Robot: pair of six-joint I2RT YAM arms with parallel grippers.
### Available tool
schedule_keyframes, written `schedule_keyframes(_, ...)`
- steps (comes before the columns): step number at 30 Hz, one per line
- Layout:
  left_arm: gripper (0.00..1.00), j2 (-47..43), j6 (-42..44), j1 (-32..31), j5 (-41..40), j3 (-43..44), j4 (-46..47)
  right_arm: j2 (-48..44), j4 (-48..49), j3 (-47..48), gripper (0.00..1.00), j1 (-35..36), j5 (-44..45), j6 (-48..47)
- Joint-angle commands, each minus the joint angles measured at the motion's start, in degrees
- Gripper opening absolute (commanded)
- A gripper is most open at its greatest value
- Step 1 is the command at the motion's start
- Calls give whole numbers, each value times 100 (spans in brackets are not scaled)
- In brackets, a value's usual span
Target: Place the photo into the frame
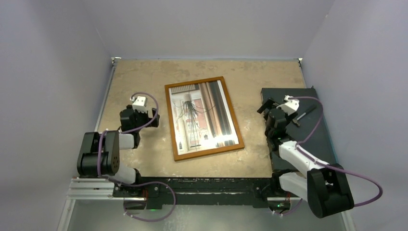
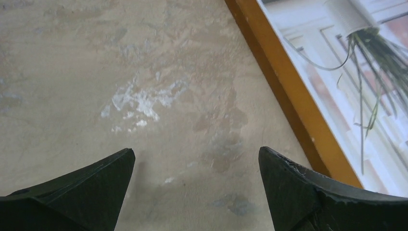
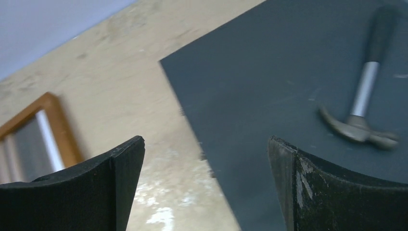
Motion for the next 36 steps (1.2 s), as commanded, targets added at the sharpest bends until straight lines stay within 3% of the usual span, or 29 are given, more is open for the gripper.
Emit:
schedule_keyframes(1,100,650,-162,-51,-329,-741,3359,-324,1967,-706,99,-28,1055,-1039)
schedule_keyframes(5,100,1349,-56,-91,42,-1153,4858,258,3551,-1180,99,-33,935,-1512)
schedule_keyframes(7,100,1123,14,-119,-63,-1069,4312,720,4696,-1368,99,-33,781,-1682)
schedule_keyframes(9,100,1243,-17,-175,-259,-1071,4464,1260,5415,-1382,99,-33,567,-2016)
schedule_keyframes(10,100,1288,-68,-175,-386,-1090,4601,1561,5669,-1290,99,-38,449,-2294)
schedule_keyframes(15,100,1192,-118,-439,-1456,-598,3532,2468,6344,-1133,99,-322,-677,-2632)
schedule_keyframes(17,100,1162,-97,-464,-1564,-579,3429,2736,6538,-1127,99,-436,-903,-2635)
schedule_keyframes(20,100,1152,-109,-464,-1551,-625,3521,2662,5931,-920,99,-552,-955,-2442)
schedule_keyframes(23,100,1166,-109,-464,-1557,-637,3553,2639,5917,-916,99,-613,-1037,-2421)
schedule_keyframes(36,100,1182,-71,-592,-1745,-556,3417,2707,6253,-986,99,-614,-959,-2562)
